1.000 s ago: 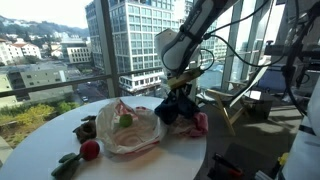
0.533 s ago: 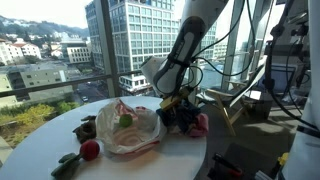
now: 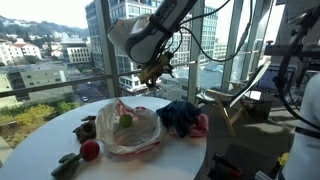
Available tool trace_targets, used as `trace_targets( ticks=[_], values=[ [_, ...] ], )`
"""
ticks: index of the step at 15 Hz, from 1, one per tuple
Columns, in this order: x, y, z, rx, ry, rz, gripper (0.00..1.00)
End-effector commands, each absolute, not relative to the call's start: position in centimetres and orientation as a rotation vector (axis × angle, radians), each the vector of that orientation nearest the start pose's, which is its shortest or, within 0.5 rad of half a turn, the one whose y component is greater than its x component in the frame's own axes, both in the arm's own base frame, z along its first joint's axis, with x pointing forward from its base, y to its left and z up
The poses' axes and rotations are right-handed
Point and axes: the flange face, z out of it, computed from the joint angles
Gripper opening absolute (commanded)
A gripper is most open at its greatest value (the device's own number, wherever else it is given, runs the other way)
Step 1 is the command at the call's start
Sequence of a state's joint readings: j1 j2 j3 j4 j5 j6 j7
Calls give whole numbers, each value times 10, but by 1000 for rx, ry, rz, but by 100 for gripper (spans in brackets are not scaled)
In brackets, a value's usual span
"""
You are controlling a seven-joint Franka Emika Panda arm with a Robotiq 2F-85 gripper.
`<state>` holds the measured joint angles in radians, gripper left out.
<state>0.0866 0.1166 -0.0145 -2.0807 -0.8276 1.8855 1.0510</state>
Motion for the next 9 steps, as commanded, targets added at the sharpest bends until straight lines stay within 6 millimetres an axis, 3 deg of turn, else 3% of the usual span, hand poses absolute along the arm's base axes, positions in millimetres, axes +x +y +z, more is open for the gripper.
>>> trace_targets(
  ticks=[1, 5, 7, 9],
  values=[
    [578, 43, 419, 2371, -561, 380, 100],
    [612, 122, 451, 2558, -469, 583, 100],
    [625, 161, 454, 2673, -420, 632, 100],
    [638, 197, 443, 2784, -342, 647, 100]
  ],
)
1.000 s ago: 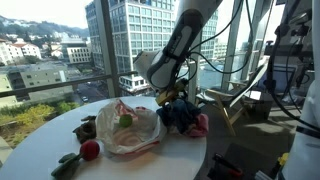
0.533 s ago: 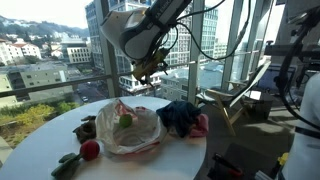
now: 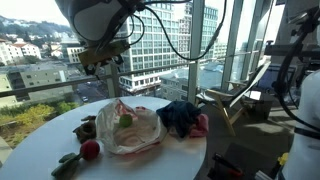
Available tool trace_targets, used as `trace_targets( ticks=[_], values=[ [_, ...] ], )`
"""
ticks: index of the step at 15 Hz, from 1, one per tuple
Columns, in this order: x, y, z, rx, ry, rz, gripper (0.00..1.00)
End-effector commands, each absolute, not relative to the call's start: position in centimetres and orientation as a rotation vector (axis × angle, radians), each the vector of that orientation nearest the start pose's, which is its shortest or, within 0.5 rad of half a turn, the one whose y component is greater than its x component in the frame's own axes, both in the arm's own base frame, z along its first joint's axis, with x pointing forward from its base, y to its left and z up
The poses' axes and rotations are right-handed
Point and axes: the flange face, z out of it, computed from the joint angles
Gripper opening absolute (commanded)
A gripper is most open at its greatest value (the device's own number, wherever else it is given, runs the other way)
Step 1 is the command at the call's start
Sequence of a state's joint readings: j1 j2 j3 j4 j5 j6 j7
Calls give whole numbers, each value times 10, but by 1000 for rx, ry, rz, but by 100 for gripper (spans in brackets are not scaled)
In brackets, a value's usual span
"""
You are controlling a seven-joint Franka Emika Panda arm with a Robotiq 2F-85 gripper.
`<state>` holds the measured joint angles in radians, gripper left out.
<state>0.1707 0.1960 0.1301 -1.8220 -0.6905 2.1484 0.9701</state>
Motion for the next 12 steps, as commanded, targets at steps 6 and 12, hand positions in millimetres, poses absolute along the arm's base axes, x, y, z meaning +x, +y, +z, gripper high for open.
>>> trace_targets(
  ticks=[6, 12],
  values=[
    [690, 255, 354, -3173, 53, -622, 100],
    [709, 246, 286, -3186, 17, -400, 100]
  ],
)
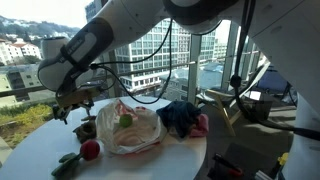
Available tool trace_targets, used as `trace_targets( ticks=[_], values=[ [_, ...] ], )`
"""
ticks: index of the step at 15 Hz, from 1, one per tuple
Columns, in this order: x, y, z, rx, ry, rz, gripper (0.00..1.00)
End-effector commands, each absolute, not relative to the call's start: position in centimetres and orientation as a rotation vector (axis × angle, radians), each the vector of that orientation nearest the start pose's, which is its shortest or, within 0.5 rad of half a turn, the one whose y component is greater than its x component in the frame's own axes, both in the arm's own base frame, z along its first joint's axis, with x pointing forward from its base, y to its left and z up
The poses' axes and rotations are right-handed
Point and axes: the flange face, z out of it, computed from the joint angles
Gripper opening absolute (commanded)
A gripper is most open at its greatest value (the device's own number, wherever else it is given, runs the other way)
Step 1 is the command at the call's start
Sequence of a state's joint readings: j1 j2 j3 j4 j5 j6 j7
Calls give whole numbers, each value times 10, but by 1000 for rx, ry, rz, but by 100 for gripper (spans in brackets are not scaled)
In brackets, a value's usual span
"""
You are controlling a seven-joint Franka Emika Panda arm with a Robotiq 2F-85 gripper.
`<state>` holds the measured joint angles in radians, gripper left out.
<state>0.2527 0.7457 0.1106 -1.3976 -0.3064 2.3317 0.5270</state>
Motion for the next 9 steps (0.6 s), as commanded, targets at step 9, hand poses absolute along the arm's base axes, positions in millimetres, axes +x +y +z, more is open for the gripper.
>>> trace_targets(
  ticks=[9],
  values=[
    [725, 237, 213, -3219, 50, -359, 100]
  ],
)
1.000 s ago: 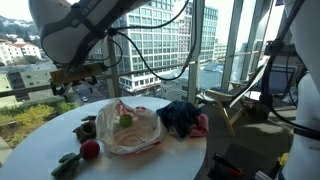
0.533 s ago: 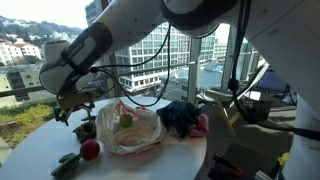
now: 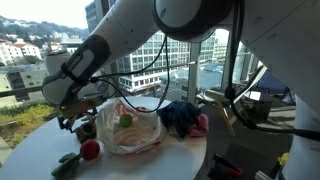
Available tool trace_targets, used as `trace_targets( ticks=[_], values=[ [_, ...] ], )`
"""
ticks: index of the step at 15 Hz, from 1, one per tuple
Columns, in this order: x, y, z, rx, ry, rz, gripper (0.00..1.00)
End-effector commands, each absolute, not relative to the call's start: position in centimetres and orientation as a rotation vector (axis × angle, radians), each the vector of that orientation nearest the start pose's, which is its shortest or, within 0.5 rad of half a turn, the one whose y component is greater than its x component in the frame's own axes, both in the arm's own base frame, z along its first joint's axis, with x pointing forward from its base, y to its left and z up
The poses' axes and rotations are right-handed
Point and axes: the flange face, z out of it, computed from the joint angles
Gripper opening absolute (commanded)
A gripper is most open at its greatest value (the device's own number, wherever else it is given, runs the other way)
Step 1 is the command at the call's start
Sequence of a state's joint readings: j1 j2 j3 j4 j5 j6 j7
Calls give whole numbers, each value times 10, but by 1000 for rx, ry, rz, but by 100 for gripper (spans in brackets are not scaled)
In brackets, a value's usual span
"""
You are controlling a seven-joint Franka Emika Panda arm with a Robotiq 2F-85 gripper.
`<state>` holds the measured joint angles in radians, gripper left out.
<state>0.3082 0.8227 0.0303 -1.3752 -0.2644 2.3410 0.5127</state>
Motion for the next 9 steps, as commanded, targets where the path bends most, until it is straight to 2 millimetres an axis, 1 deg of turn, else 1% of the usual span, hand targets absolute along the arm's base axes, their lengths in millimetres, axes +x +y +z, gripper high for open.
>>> trace_targets(
  ticks=[1, 2, 4, 6, 9],
  values=[
    [728, 235, 204, -3224, 76, -367, 100],
    [732, 233, 195, -3228, 92, -388, 100],
    [741, 230, 186, -3215, 119, -458, 100],
    [749, 230, 182, -3215, 145, -587, 100],
    [756, 228, 169, -3233, 173, -671, 100]
  ],
)
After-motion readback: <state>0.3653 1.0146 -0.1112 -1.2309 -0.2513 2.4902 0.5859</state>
